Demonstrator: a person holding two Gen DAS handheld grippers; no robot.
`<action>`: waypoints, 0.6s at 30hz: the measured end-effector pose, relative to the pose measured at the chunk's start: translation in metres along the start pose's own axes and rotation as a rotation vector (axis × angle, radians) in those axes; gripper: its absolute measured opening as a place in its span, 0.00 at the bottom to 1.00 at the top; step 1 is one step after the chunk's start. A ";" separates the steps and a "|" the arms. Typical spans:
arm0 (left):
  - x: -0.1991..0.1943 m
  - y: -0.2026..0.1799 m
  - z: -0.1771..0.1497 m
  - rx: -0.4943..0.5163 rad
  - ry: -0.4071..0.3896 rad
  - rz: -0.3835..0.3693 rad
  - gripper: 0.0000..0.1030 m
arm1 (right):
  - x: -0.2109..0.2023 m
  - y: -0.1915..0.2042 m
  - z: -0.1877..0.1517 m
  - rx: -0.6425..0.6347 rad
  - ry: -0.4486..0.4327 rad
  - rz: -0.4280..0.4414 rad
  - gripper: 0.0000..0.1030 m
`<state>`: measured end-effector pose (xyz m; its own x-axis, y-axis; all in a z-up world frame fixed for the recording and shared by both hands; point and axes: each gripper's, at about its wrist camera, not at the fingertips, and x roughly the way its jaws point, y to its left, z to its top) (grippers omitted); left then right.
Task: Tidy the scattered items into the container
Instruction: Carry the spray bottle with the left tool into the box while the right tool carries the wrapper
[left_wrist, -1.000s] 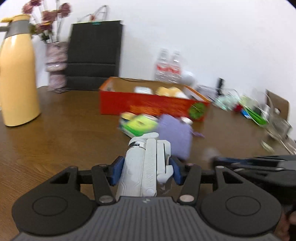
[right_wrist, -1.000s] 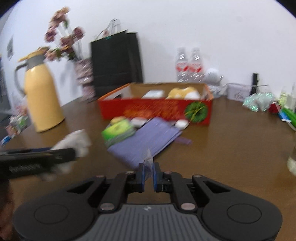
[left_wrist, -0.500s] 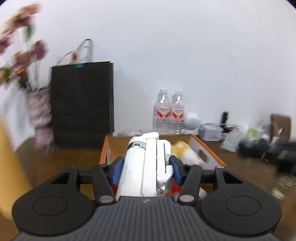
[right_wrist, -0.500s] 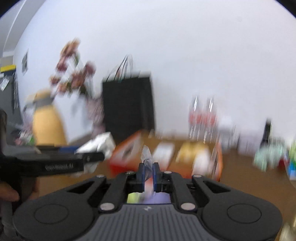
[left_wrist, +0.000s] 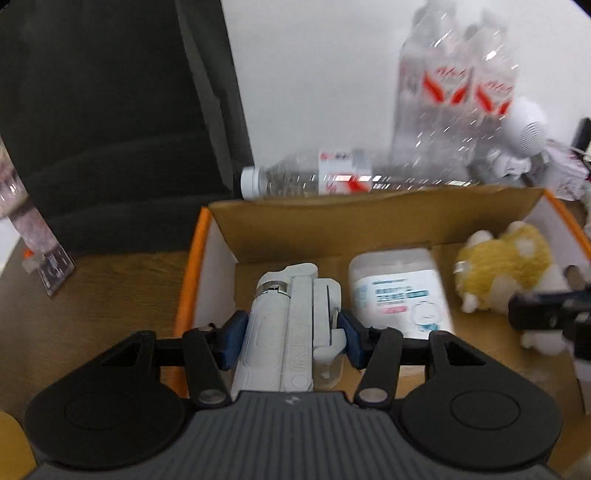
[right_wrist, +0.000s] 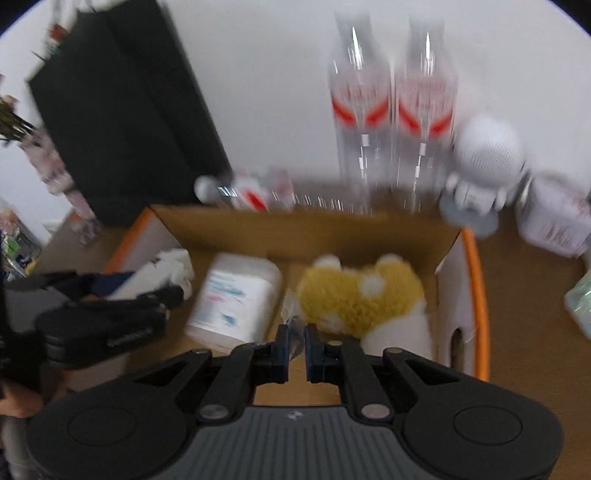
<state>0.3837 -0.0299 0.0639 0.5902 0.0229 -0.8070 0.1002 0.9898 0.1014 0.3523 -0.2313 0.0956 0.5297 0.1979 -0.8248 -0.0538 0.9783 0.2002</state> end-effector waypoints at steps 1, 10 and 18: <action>0.006 -0.002 0.001 0.007 0.010 0.003 0.53 | 0.010 -0.003 -0.001 0.005 0.023 -0.005 0.07; -0.008 0.014 0.006 -0.009 0.015 -0.005 0.59 | 0.039 0.004 0.012 0.053 0.095 0.071 0.29; -0.067 0.030 0.003 -0.026 0.073 0.008 0.87 | -0.008 0.020 0.011 0.037 0.122 0.010 0.44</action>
<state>0.3498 -0.0025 0.1231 0.5311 0.0397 -0.8464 0.0749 0.9928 0.0935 0.3568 -0.2143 0.1120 0.4225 0.2161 -0.8803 -0.0260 0.9737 0.2265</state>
